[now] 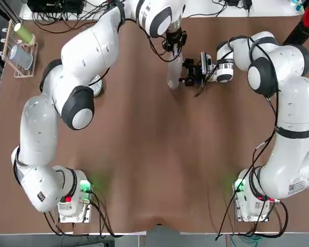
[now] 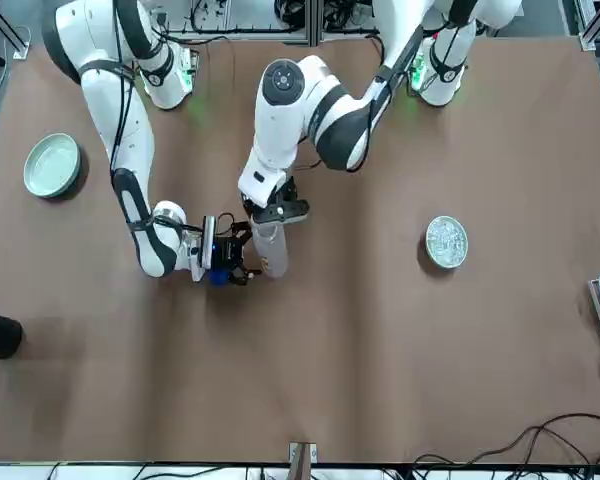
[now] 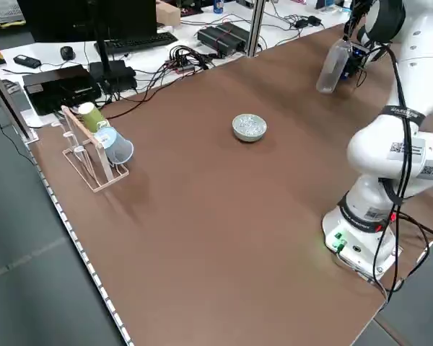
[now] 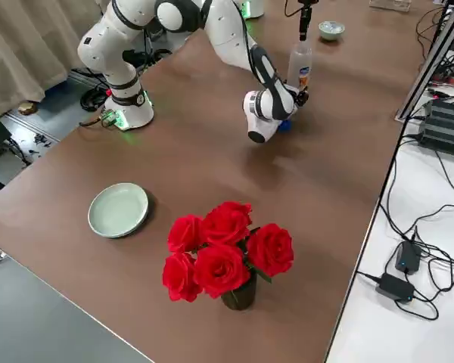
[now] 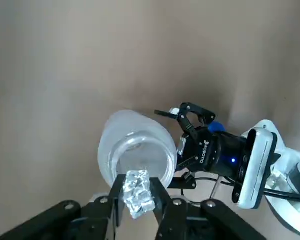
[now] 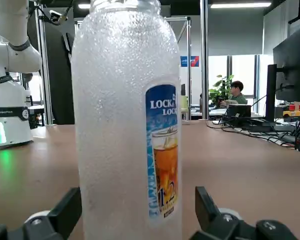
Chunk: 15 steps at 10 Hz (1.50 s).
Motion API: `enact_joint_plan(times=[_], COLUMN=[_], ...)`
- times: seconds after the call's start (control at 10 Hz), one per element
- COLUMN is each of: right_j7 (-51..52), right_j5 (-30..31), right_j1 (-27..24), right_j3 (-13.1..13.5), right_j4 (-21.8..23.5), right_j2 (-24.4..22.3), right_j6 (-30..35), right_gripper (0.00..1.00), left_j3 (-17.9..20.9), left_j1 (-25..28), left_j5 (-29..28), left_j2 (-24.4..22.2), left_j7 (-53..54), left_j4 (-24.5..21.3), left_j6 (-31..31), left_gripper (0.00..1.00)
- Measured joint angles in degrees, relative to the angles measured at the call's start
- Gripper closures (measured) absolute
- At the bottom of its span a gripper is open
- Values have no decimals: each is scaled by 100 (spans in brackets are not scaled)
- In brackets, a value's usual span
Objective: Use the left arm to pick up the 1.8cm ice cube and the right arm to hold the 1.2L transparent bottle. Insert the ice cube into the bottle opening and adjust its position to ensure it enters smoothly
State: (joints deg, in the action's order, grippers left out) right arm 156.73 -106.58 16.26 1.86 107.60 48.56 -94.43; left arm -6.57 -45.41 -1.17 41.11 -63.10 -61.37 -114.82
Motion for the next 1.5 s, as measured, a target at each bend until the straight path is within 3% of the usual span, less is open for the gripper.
enact_joint_plan(times=[1.0,1.1,1.5], right_j7=[9,9,10], right_j5=[3,3,3], right_j1=[10,9,9], right_j3=[-22,-22,-22], right_j4=[1,-1,-4], right_j2=[112,114,114], right_j6=[40,40,52], right_gripper=[0,0,0], left_j3=[14,15,15], left_j1=[-37,-38,-43], left_j5=[-5,-65,-195], left_j2=[72,72,73], left_j7=[3,27,37], left_j4=[4,4,4], left_j6=[-90,-90,-90], left_gripper=[73,62,1])
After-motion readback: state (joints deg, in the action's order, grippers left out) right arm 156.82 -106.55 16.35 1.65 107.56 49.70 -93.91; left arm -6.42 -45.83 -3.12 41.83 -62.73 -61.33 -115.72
